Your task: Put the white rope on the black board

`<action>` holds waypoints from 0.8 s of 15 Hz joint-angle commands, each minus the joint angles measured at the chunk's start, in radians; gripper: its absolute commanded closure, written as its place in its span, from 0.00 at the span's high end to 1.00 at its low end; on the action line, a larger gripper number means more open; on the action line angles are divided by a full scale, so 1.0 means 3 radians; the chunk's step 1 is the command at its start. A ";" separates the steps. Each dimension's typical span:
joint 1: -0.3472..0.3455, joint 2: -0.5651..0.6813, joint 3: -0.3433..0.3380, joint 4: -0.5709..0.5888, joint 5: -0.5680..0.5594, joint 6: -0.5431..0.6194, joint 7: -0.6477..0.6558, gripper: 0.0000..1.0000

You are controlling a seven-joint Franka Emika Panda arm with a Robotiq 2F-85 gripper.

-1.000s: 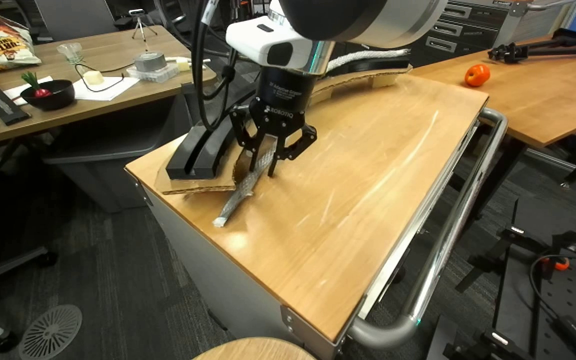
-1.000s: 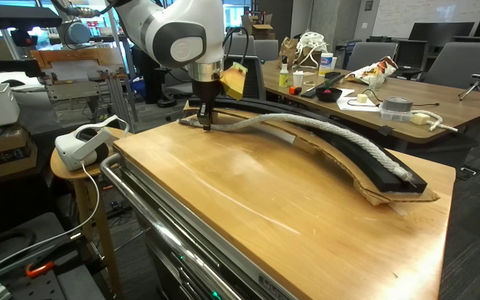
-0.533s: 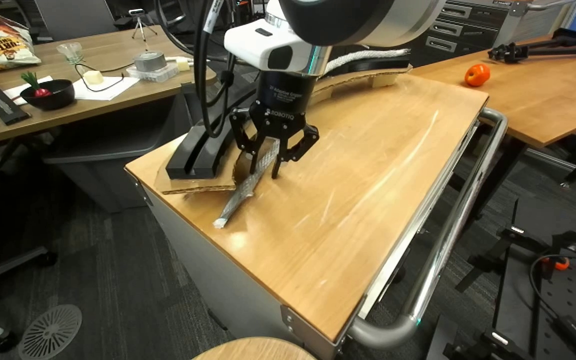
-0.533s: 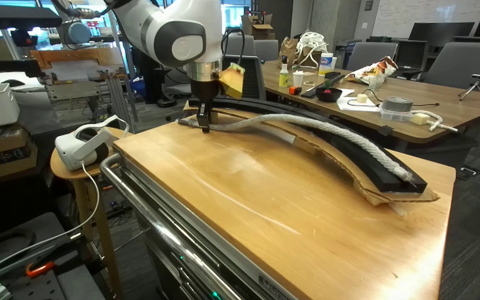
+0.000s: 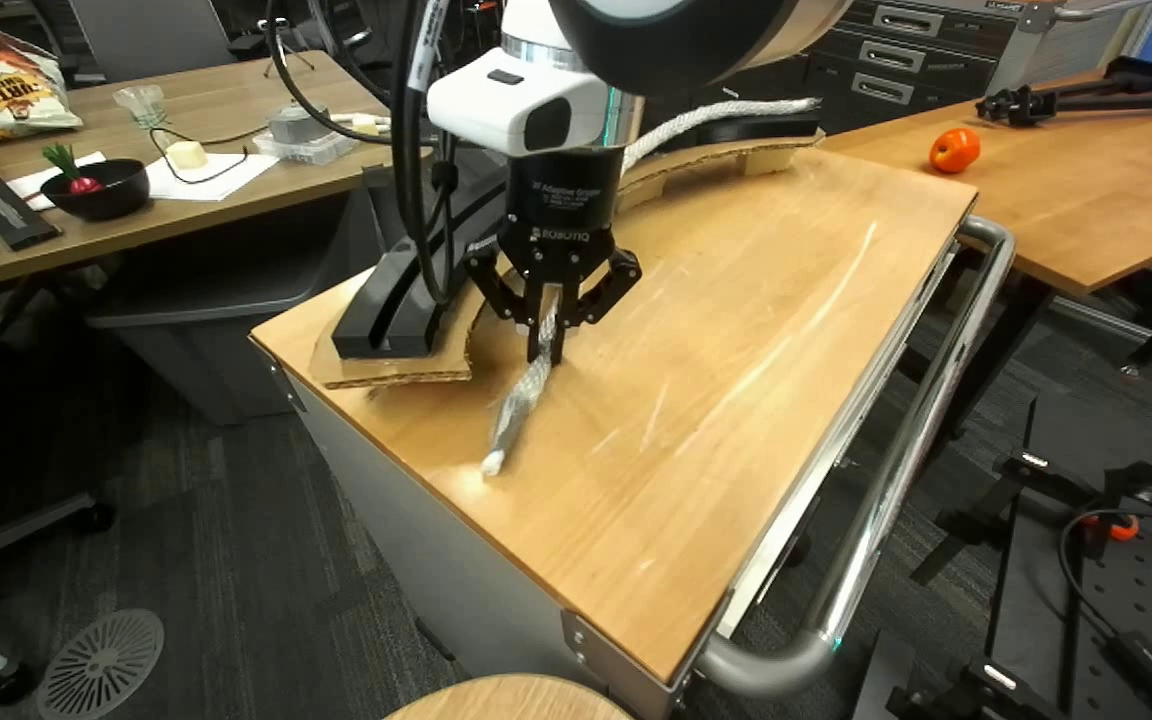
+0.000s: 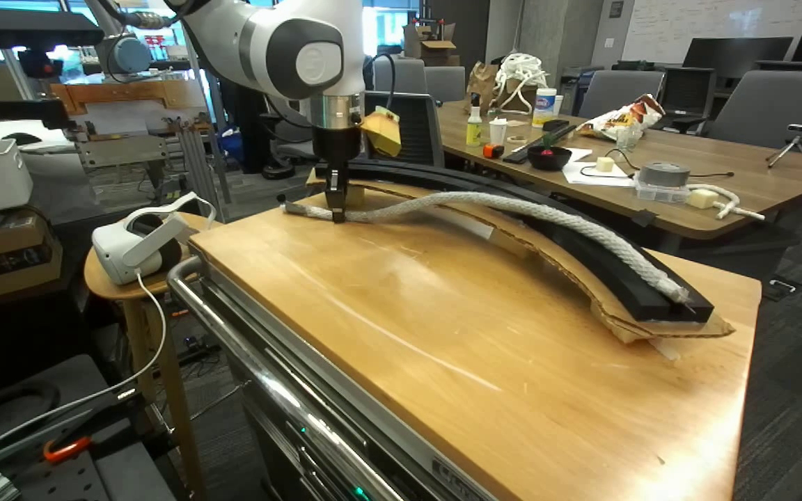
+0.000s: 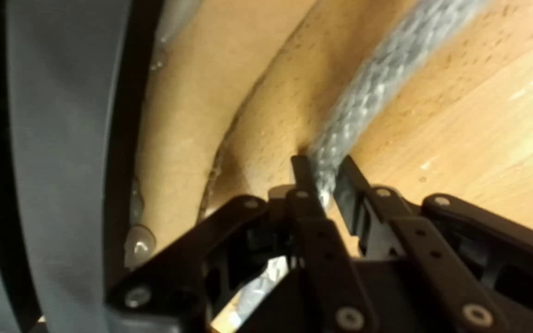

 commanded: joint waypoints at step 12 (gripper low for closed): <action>-0.0166 -0.0404 -0.0063 -0.0122 0.0263 0.0269 -0.0115 0.11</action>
